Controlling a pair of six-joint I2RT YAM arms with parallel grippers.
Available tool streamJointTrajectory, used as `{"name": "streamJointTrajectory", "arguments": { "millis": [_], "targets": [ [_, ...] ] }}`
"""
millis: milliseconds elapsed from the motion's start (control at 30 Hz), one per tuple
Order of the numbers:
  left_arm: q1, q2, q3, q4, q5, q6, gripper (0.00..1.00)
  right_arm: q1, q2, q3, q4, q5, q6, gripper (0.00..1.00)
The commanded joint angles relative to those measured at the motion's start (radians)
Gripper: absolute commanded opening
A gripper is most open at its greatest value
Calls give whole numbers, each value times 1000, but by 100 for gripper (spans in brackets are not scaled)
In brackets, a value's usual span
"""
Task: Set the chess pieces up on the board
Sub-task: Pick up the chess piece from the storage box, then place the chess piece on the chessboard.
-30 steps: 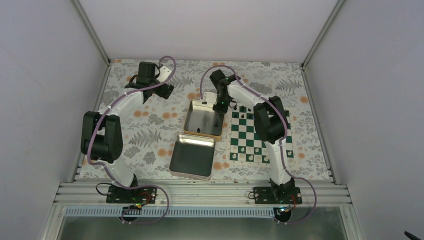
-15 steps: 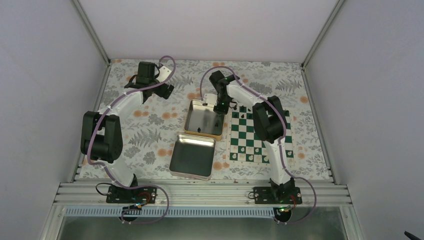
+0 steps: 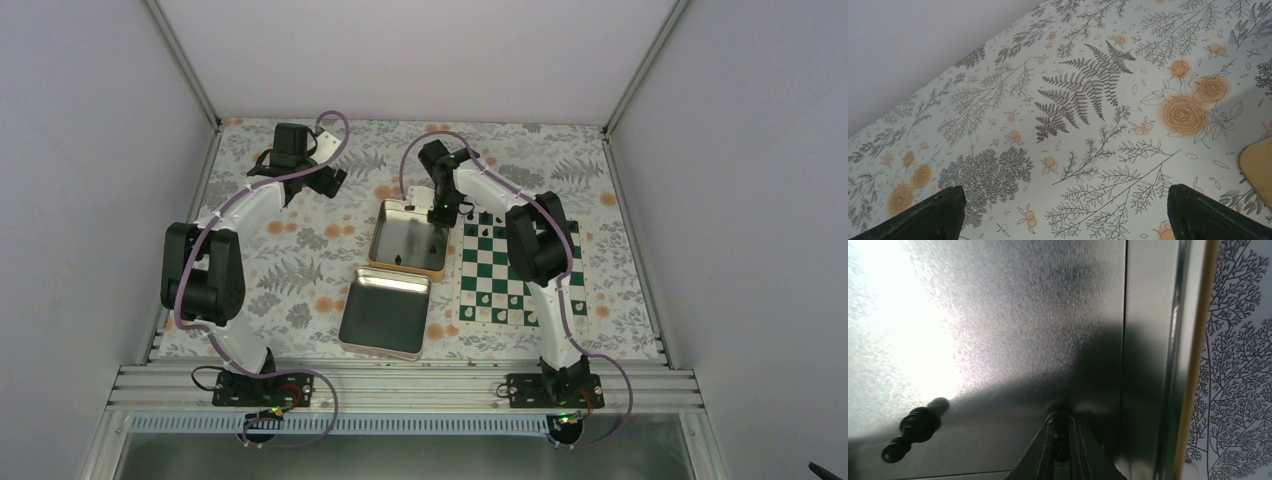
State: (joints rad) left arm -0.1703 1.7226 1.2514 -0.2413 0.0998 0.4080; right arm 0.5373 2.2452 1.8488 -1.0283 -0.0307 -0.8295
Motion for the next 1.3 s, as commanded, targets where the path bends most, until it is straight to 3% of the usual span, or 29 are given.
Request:
{"name": "streamJointTrajectory", "arguments": {
  "millis": [0, 333, 767, 1000, 1267],
  "targets": [
    [4, -31, -7, 10, 13, 0, 100, 9, -67, 43, -33, -76, -5, 4],
    [6, -50, -1, 2, 1, 0, 100, -107, -259, 32, -92, -128, 11, 4],
    [3, -29, 23, -10, -11, -3, 100, -502, -497, -336, -21, -136, -37, 4],
    [-9, -20, 29, -15, -20, -5, 100, -597, -495, -488, 72, -183, -50, 4],
    [-10, -21, 28, -15, -30, -5, 100, -666, -411, -530, 149, -185, -61, 5]
  ]
}}
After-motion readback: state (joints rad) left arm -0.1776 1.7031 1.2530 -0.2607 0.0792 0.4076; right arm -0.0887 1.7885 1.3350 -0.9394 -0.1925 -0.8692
